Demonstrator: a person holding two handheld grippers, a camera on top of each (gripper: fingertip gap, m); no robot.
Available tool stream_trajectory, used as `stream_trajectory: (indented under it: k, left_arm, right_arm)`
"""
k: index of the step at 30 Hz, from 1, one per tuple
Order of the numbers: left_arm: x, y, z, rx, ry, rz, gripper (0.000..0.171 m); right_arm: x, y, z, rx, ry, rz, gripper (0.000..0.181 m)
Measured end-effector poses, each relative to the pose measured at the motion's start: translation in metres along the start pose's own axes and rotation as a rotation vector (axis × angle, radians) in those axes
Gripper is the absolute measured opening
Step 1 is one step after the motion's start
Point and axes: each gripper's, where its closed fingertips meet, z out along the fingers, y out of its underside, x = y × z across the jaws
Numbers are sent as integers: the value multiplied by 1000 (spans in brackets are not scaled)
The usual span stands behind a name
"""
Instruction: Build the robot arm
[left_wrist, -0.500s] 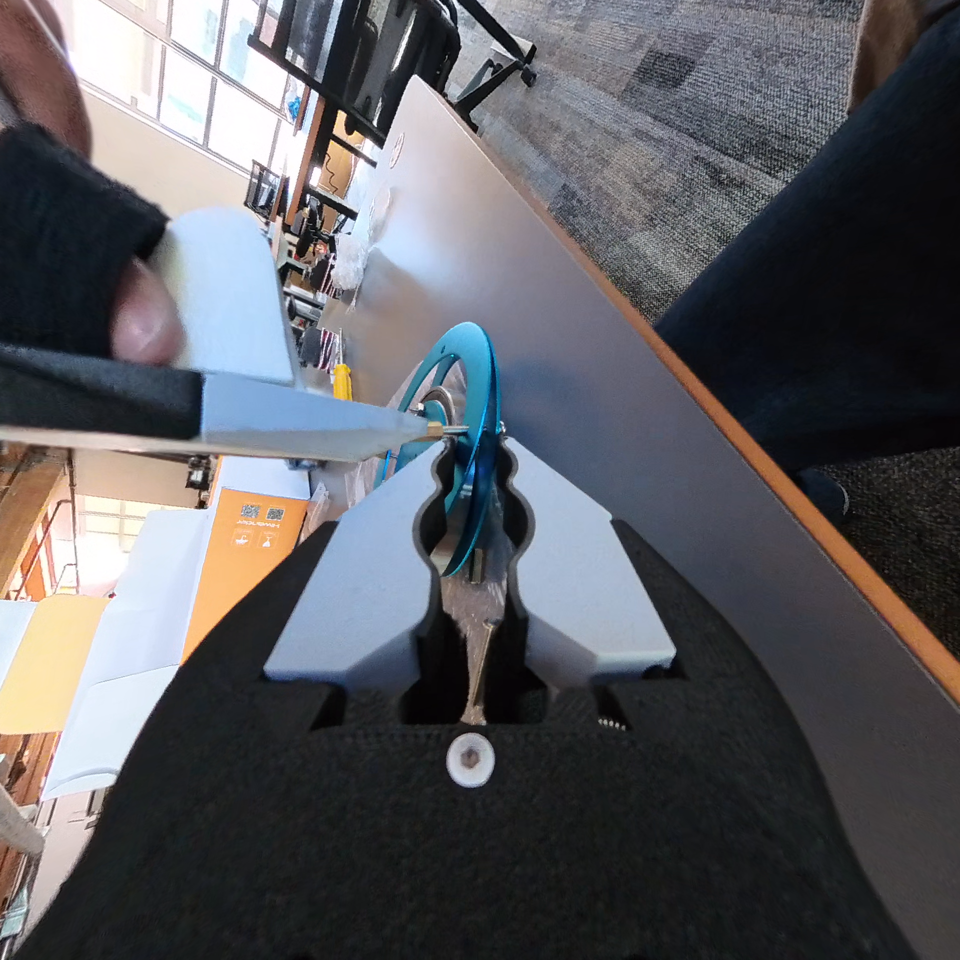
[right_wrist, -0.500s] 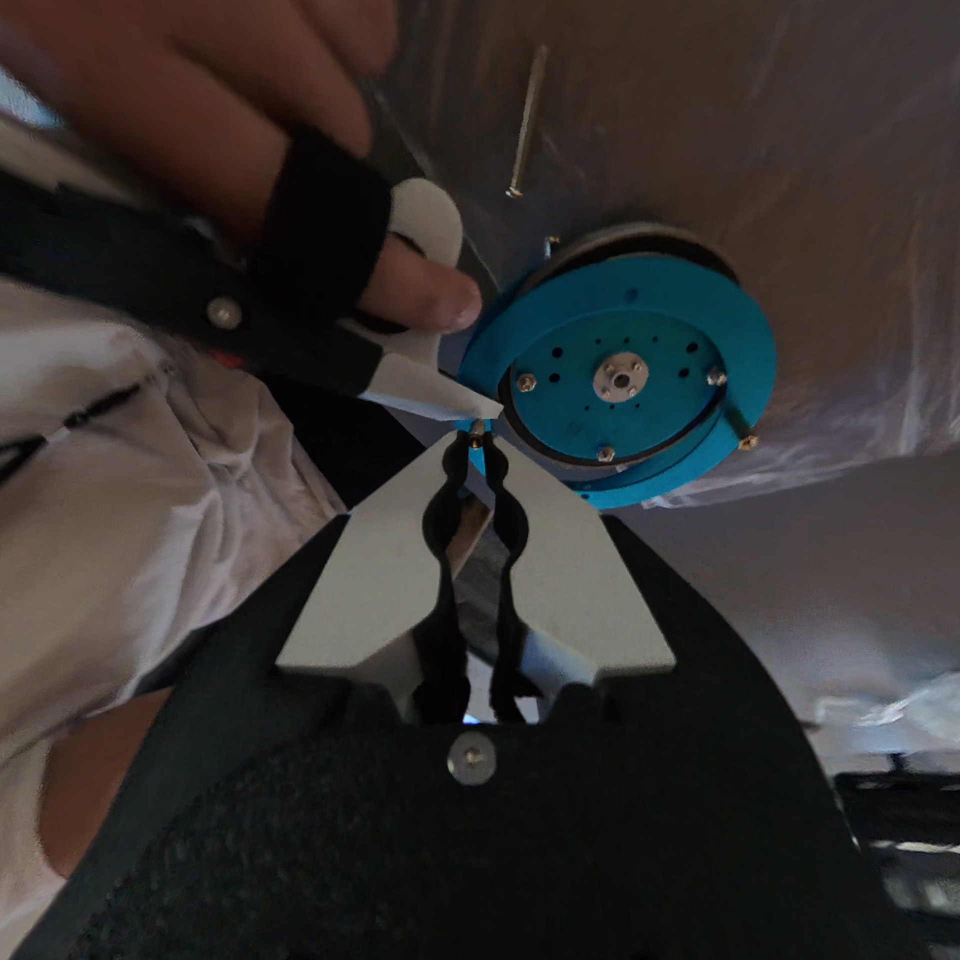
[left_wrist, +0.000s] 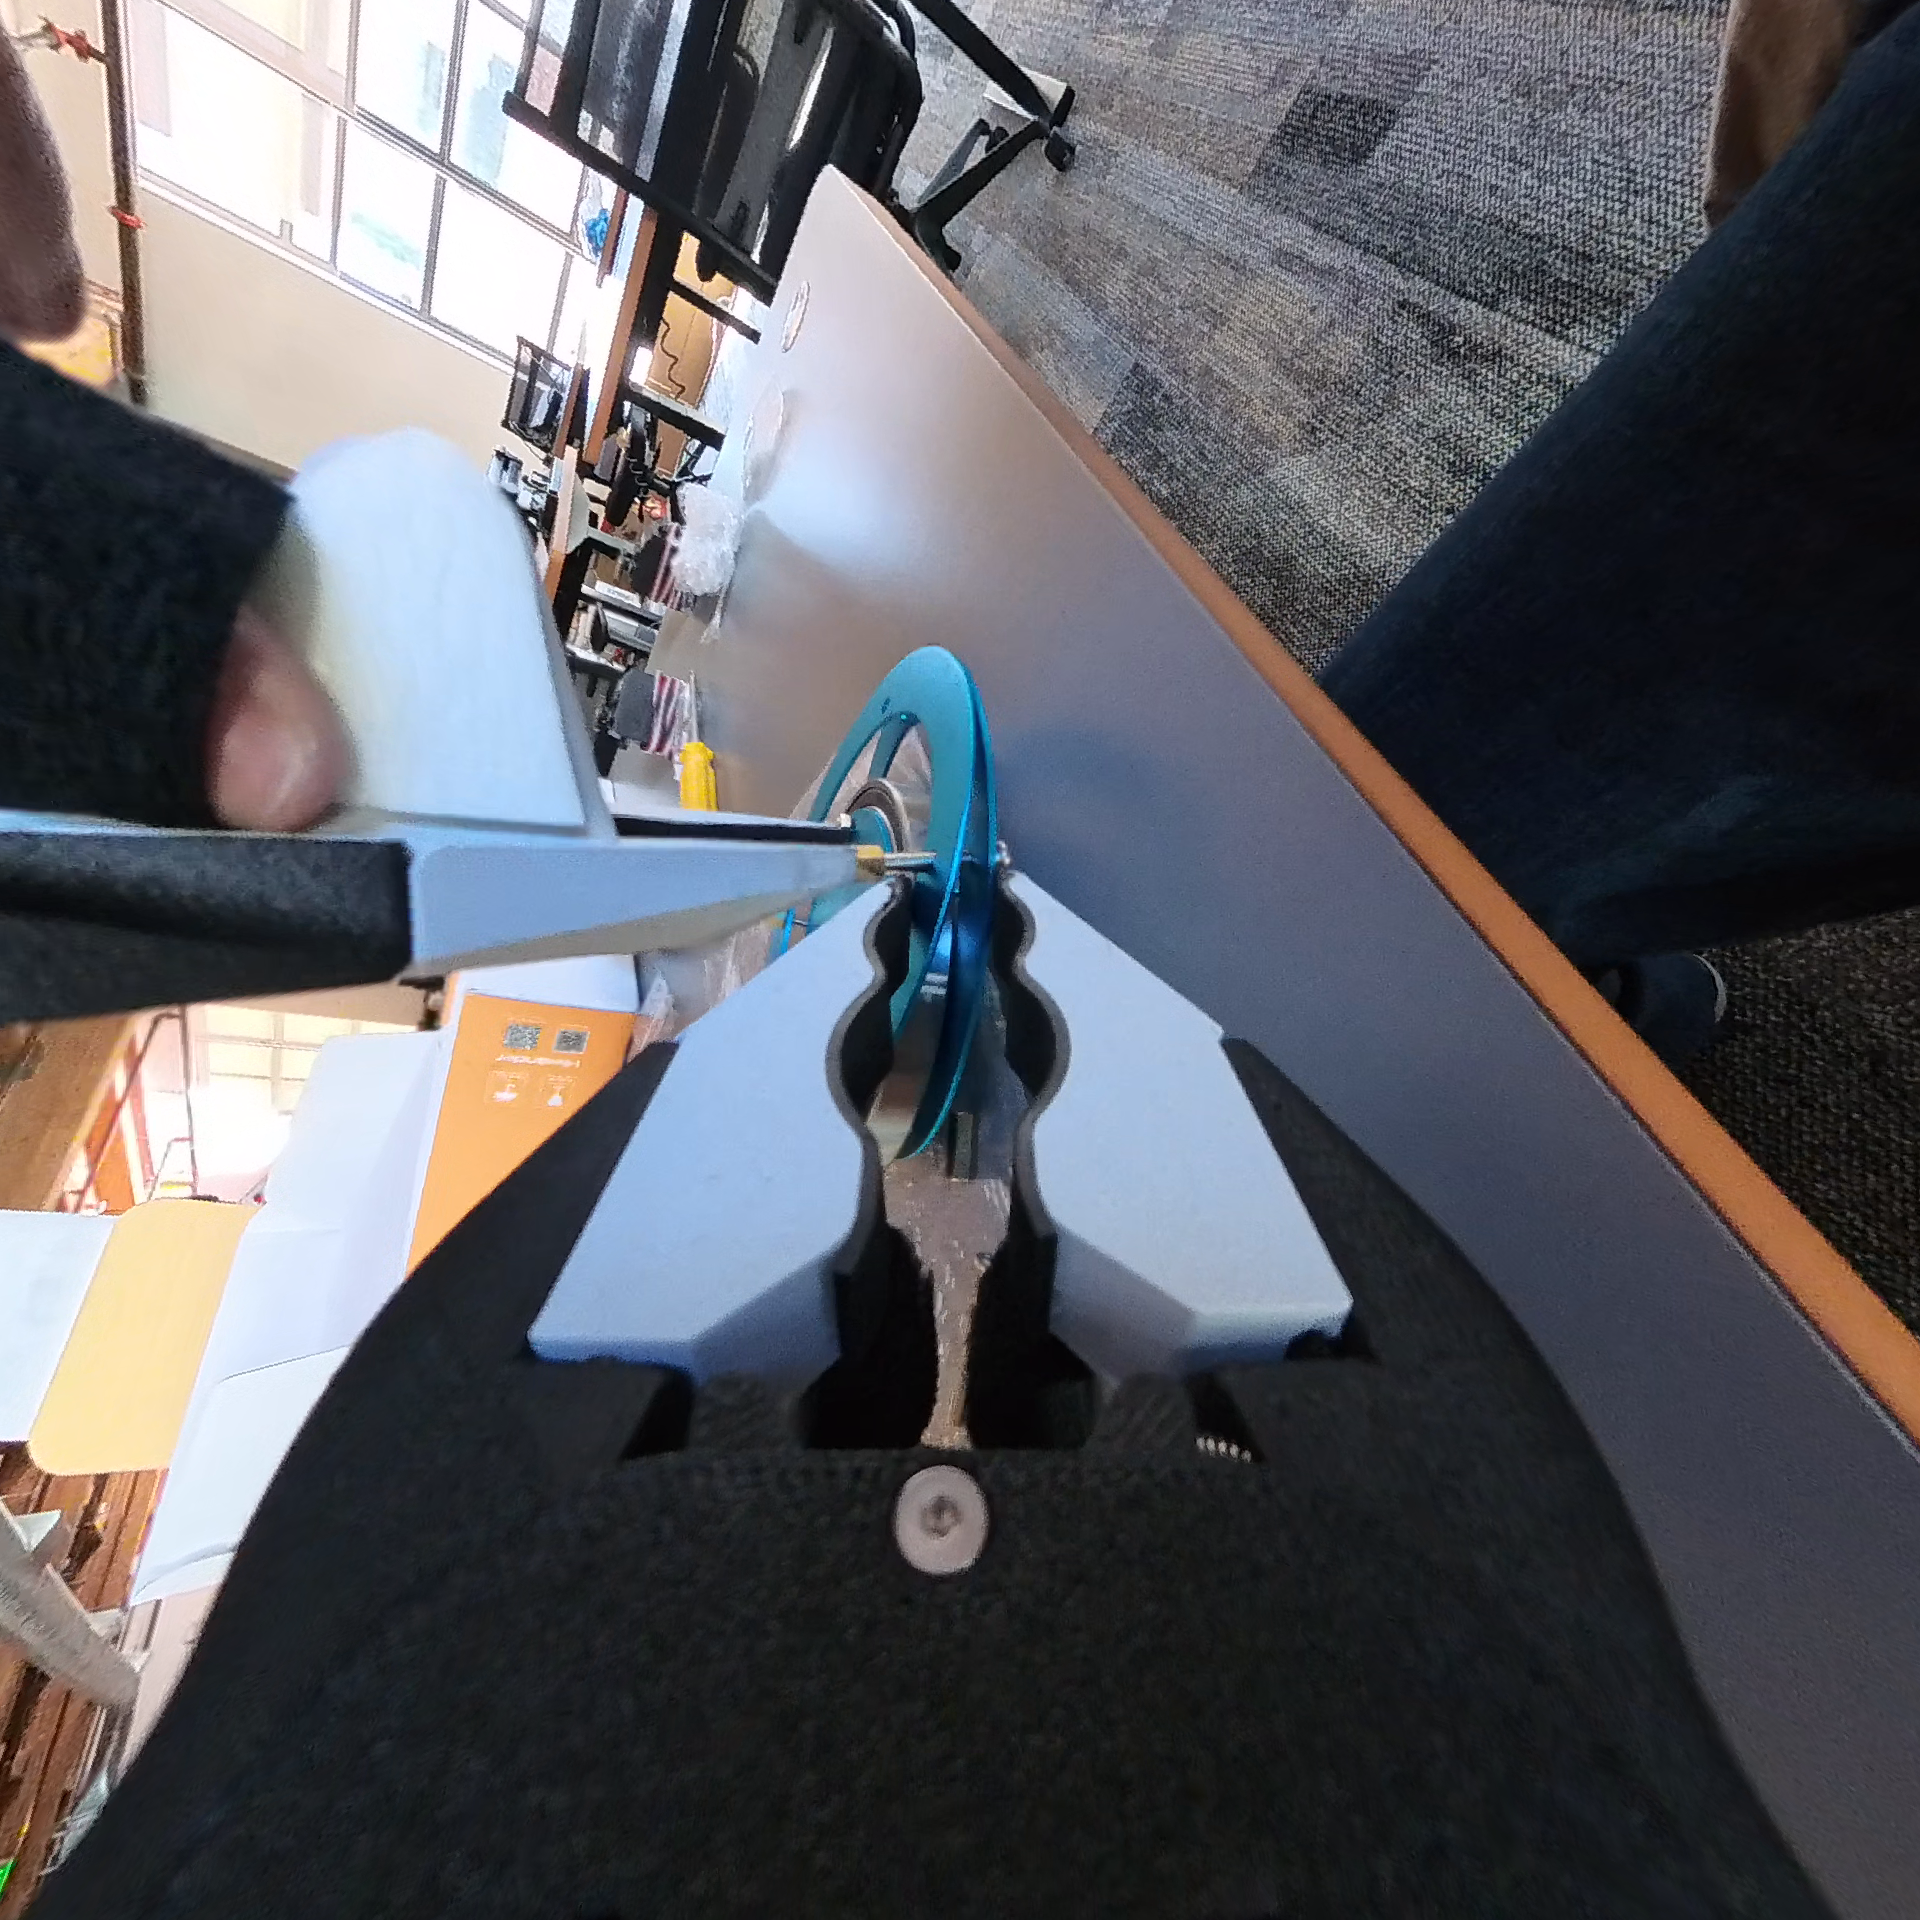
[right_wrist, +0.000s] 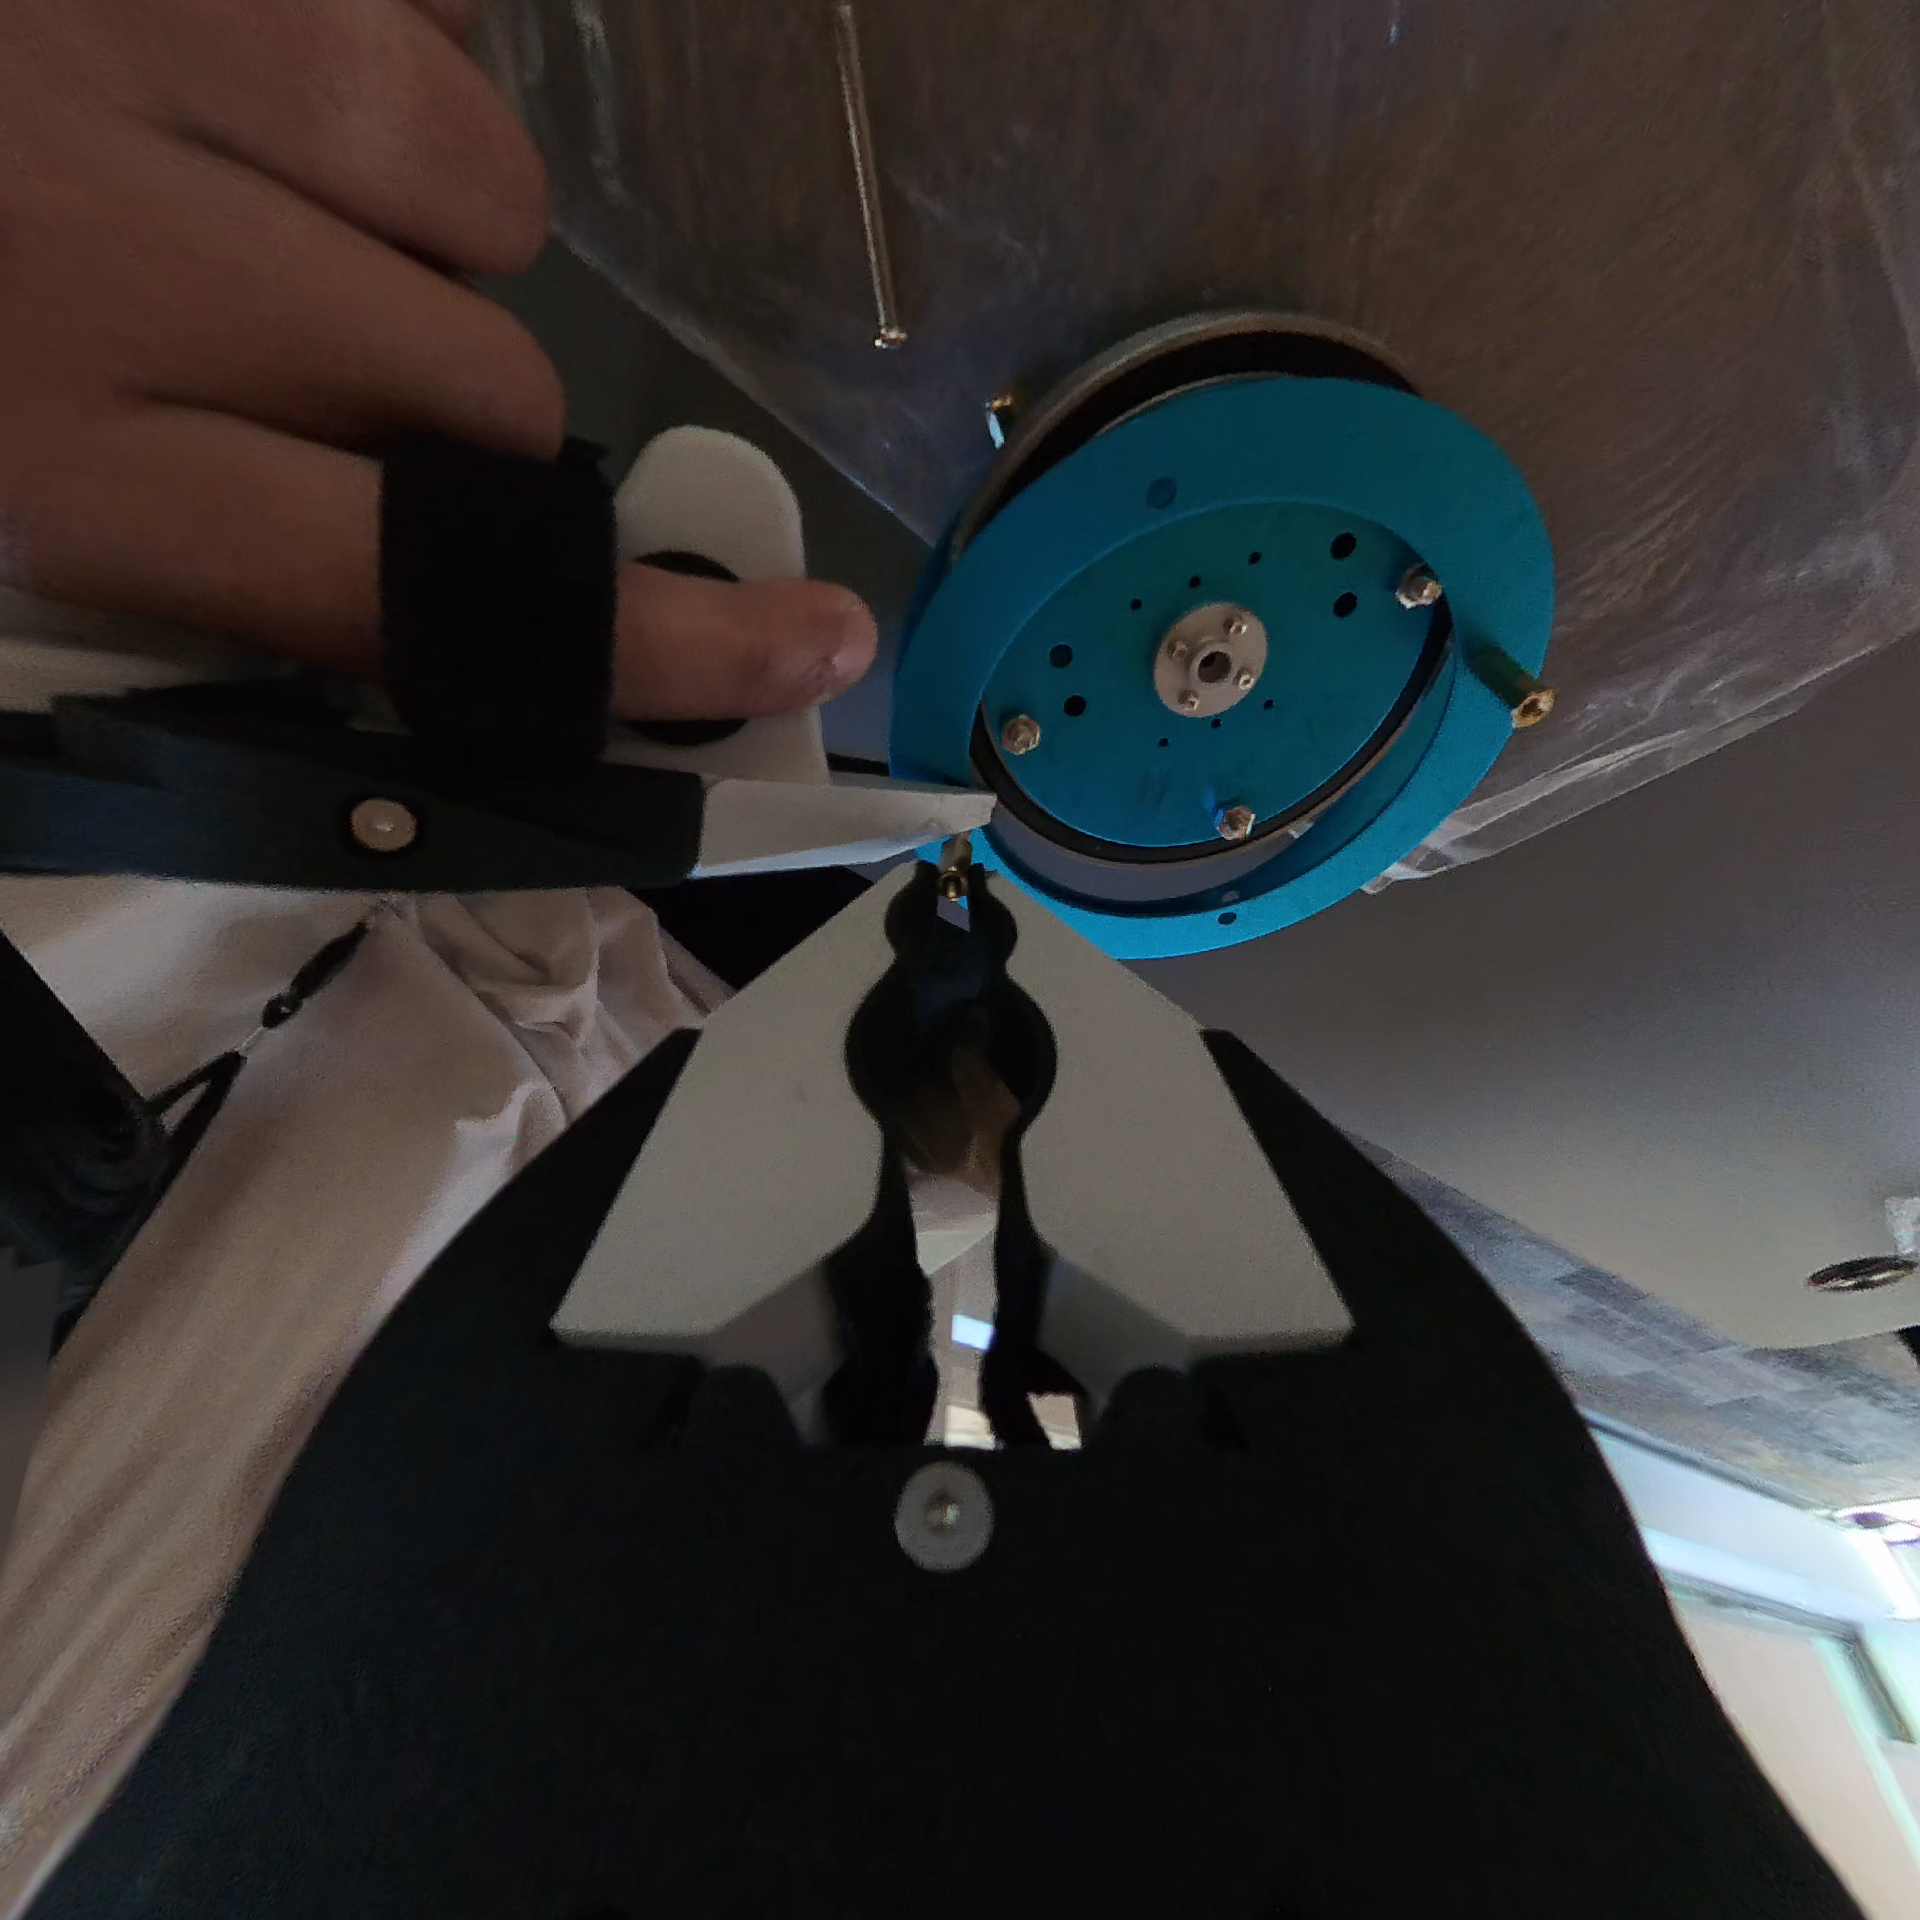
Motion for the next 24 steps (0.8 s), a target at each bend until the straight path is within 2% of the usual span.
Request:
stream_trajectory:
  k: [4, 13, 19, 24]
  left_arm:
    - [-7, -5, -3, 33, -35, -19, 13]
    - [-7, -6, -3, 53, -62, -29, 22]
    - [-8, -4, -1, 42, -95, -24, 28]
    - [-18, -6, 0, 55, -196, -47, 28]
  right_arm:
    - [-3, 2, -9, 31, -33, -96, 4]
    - [-1, 2, -12, 49, -285, -161, 4]
    - [-3, 1, -14, 61, -334, -202, 4]
    - [1, 0, -21, 105, -361, -181, 4]
